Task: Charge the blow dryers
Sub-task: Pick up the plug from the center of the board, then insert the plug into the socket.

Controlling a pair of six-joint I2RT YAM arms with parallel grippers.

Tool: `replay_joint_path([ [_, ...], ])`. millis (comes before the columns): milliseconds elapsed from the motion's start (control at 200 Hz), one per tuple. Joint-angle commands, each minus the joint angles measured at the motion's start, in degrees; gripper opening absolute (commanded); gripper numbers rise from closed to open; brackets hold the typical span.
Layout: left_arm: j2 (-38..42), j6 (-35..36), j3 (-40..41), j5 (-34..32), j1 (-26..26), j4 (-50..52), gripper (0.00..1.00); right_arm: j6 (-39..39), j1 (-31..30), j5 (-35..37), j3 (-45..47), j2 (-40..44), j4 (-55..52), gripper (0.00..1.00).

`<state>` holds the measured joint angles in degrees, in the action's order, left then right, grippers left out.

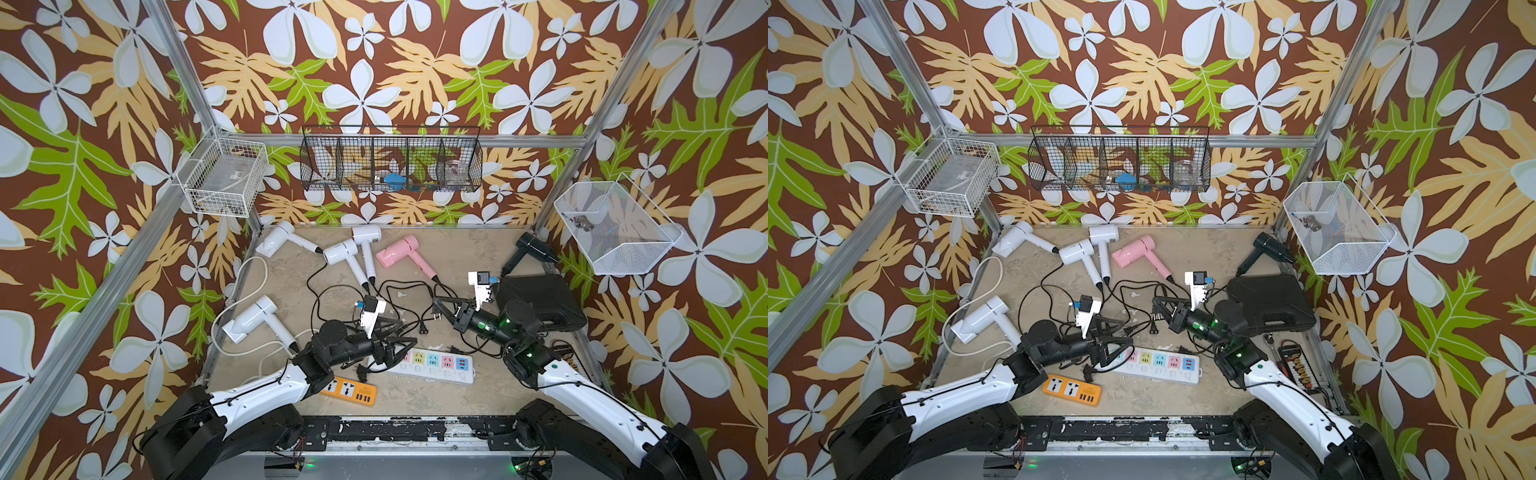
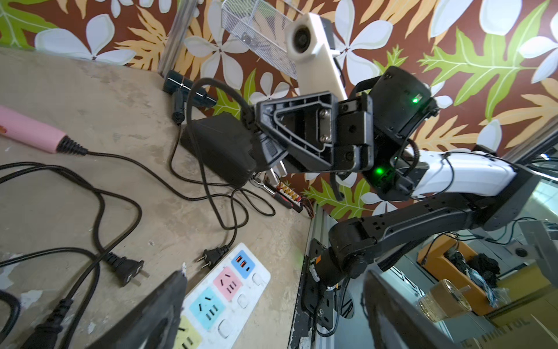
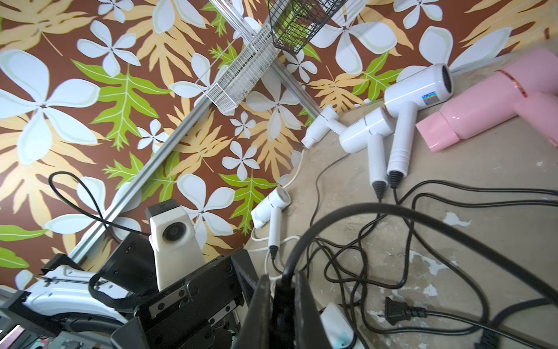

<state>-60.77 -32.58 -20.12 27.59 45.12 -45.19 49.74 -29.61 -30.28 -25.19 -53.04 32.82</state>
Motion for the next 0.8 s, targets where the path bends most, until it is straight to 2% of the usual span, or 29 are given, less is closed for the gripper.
replay_joint_path([
  [0, -0.24, -1.2, -0.47, 4.58, 0.47, -3.72, 0.92, 3.13, -1.64, -1.53, 0.13, -0.5, 8.38, 0.0],
  [480, -4.3, -3.93, -1.39, 10.51, 0.75, -8.49, 0.76, 5.23, -10.88, -1.14, 0.43, -6.75, 19.74, 0.0],
  [796, -5.32, -3.94, -1.76, 11.24, 0.76, -8.82, 0.46, 5.55, -13.37, -0.81, 1.5, -9.37, 24.37, 0.0],
])
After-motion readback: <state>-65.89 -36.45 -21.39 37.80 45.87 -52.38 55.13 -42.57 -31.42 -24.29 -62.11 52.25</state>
